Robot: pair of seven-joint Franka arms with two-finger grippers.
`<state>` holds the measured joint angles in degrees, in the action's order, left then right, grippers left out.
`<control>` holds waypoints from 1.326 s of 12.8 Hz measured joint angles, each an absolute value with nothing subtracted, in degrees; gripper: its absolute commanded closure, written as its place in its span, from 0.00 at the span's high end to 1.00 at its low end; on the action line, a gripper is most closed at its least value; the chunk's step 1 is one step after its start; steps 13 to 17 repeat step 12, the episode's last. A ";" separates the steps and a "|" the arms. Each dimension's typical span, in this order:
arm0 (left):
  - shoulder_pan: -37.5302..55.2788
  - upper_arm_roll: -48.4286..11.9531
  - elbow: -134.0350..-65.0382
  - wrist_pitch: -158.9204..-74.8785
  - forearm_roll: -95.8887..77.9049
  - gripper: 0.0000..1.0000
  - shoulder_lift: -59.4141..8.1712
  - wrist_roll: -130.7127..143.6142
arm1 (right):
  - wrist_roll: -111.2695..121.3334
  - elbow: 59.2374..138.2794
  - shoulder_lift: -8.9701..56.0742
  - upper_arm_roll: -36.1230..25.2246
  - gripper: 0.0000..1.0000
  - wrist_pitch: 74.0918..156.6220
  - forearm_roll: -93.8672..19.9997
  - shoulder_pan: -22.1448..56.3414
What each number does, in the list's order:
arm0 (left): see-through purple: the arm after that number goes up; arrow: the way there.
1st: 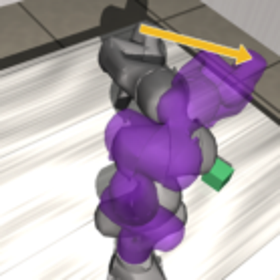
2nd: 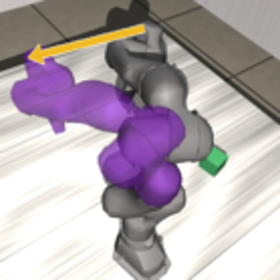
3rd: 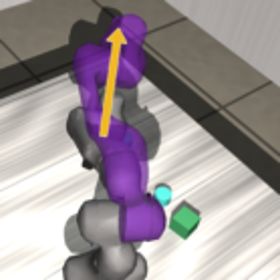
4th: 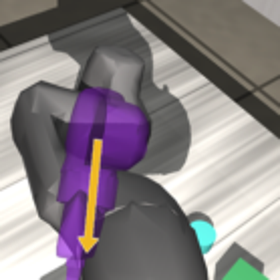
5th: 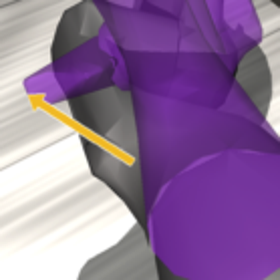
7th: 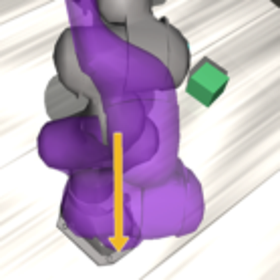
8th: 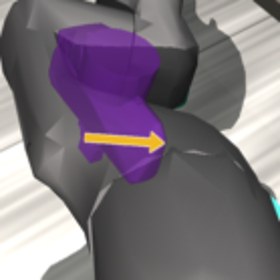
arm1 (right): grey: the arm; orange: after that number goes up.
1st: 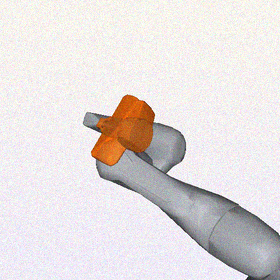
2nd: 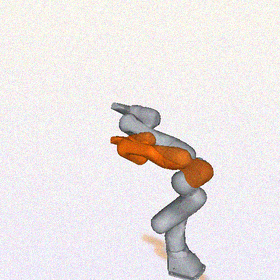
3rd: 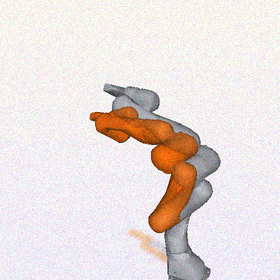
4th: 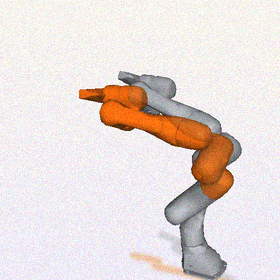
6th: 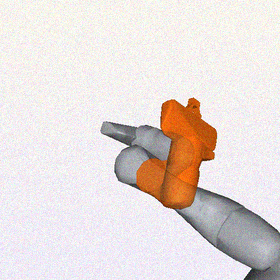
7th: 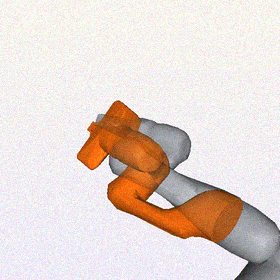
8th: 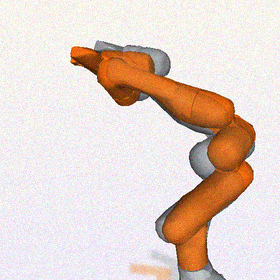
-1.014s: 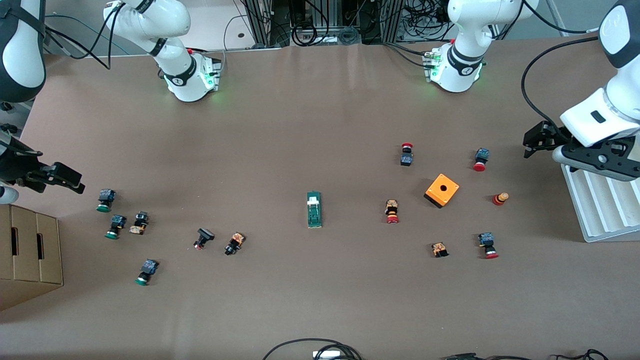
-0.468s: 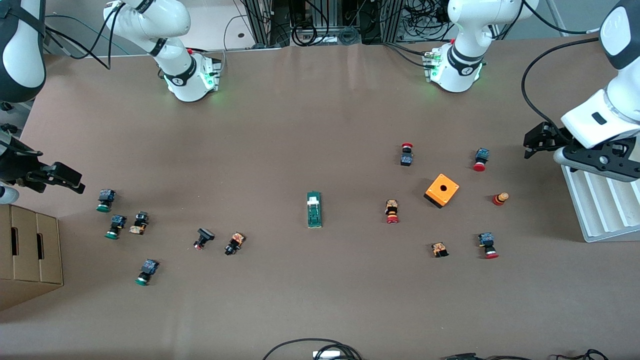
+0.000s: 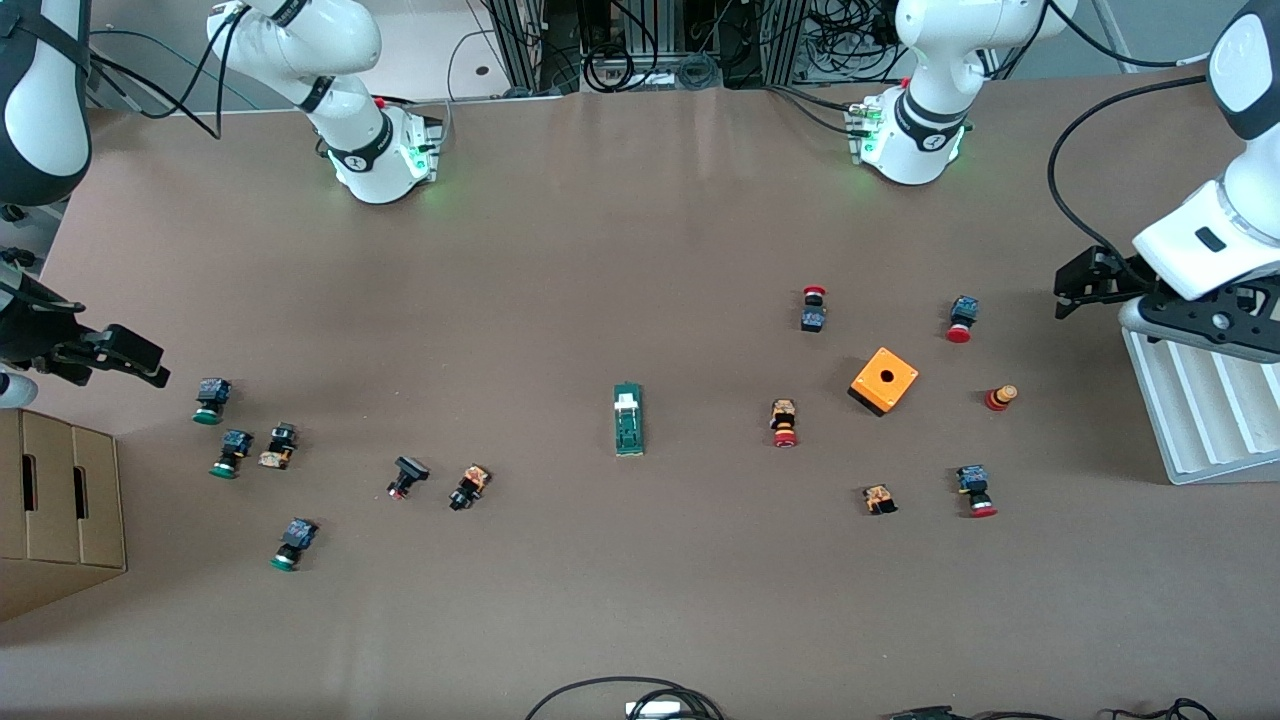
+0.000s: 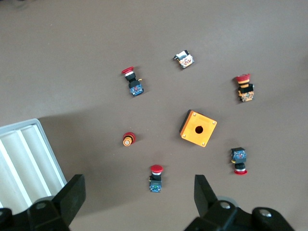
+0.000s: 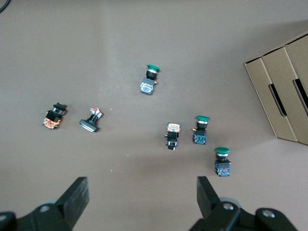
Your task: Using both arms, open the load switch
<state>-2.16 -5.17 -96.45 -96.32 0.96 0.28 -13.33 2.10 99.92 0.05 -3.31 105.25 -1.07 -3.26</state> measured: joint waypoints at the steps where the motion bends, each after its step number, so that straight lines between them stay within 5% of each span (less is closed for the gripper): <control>1: -2.15 -5.20 -96.45 -96.32 0.91 1.00 0.27 -11.02 | 2.11 99.92 0.05 -3.29 1.00 105.27 -1.07 -3.26; 17: -2.15 -5.21 -96.44 -96.31 -0.65 1.00 0.20 -3.71 | 2.22 99.92 0.05 -3.12 1.00 105.30 -1.07 -3.24</control>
